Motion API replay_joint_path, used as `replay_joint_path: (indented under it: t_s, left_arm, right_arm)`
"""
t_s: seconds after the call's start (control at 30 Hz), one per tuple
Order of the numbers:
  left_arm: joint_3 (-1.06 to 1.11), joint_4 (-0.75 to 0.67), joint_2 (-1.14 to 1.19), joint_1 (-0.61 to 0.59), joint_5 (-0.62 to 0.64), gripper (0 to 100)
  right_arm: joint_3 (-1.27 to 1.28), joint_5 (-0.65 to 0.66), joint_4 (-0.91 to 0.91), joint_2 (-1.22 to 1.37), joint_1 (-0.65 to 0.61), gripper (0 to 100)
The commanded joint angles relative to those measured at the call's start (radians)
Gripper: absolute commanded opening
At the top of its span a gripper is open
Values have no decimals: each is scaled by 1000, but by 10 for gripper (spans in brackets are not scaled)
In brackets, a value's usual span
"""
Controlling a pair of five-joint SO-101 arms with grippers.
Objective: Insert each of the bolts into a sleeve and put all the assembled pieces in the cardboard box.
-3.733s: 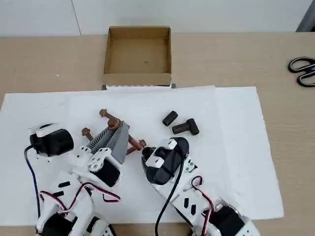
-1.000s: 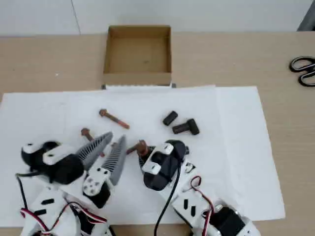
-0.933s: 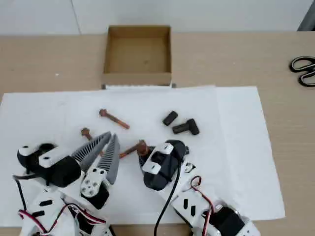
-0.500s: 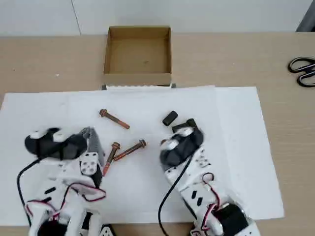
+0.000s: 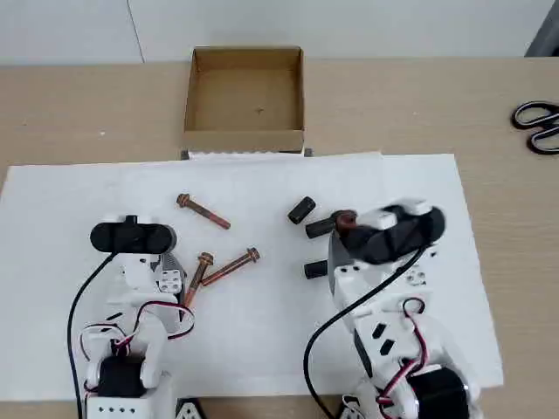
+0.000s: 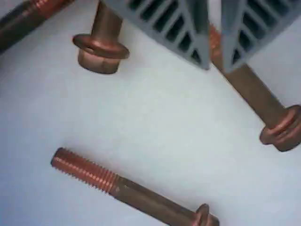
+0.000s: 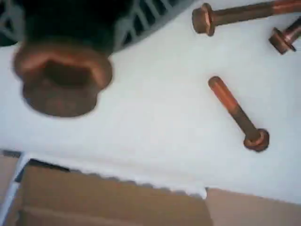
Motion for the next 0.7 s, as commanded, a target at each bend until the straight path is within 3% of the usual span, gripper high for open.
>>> replay_joint_path:
  t_s: [0.0, 0.5, 0.67]
  left_arm:
    - [13, -41, -8, -5, -5, 6]
    - [22, -51, -8, -9, -3, 6]
    - [22, -51, -8, -11, -3, 6]
  right_arm:
    - [-249, -51, -2, 248, 5, 4]
    - [-907, -44, -28, 1089, 8, 4]
    - [-1082, 44, -145, 1313, 10, 4]
